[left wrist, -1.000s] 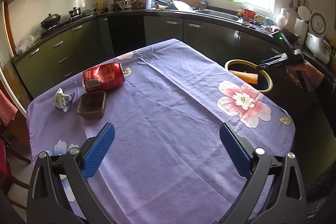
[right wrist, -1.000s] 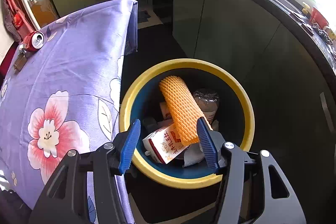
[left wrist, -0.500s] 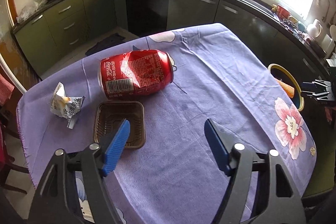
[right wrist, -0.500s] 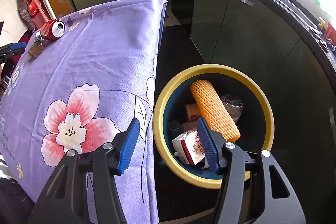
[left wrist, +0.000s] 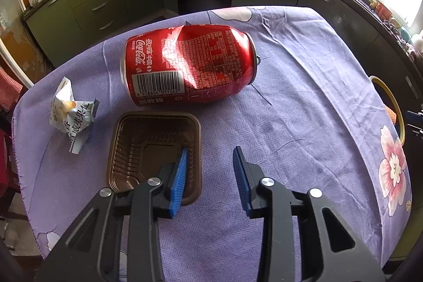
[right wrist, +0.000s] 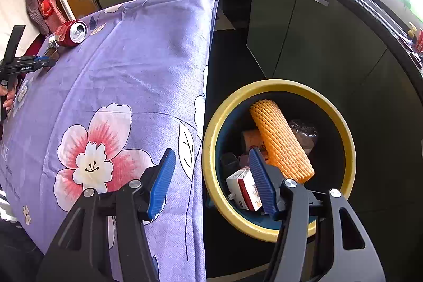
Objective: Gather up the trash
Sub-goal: 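Grasp the brown plastic tray rim with the left gripper, then carry the brown tray over the bin and open the left gripper, then move the left gripper back toward the table, then grasp the red Coca-Cola can with the right gripper, then carry the Coca-Cola can over the bin and open the right gripper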
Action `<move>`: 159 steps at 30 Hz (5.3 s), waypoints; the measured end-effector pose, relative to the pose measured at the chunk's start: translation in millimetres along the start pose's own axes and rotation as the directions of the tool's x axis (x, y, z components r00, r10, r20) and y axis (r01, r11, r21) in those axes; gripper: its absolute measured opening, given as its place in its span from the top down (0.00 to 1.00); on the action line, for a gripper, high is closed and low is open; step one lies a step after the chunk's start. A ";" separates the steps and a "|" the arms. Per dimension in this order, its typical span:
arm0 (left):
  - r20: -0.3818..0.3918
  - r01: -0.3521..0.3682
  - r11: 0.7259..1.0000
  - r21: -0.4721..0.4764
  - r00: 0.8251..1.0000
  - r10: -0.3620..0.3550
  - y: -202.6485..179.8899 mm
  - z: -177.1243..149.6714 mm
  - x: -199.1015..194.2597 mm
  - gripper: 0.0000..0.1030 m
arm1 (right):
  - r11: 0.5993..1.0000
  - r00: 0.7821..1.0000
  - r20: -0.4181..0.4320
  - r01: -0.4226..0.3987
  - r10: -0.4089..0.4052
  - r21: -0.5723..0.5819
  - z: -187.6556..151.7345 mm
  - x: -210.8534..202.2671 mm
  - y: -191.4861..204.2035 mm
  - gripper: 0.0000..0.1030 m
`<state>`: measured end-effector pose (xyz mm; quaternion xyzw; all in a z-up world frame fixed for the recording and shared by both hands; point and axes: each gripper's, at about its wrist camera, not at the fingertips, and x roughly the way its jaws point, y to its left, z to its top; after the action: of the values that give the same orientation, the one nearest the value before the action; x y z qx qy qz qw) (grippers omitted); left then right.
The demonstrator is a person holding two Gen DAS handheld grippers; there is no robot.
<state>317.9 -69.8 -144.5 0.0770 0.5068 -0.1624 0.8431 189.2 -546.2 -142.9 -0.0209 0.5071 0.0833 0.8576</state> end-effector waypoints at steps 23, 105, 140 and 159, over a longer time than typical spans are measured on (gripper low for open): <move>0.057 0.003 0.991 0.136 0.998 -0.011 -71.0 -21.7 -58.2 0.95 | 1.000 0.999 0.054 -0.008 0.008 0.006 -14.6 -26.7 0.3 0.44; 0.451 0.203 0.977 0.071 0.867 -0.213 0.7 -110.6 -98.3 0.11 | 0.480 0.978 -0.197 -0.206 0.069 -0.853 231.7 130.2 366.7 0.13; 0.429 0.154 0.971 0.185 0.876 -0.221 -37.7 -121.4 -107.0 0.11 | 0.967 0.909 -0.356 -0.250 0.217 -0.049 9.4 1.6 138.8 0.31; 0.459 0.106 0.958 0.265 0.860 -0.222 -88.0 -126.5 -146.2 0.11 | 0.948 0.929 -0.234 -0.311 0.288 -0.067 16.1 -60.7 140.3 0.31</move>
<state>118.6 -86.3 -72.8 0.0877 0.2620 -0.3058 0.9111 151.5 -413.4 -75.3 0.0034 0.5915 0.2363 0.7709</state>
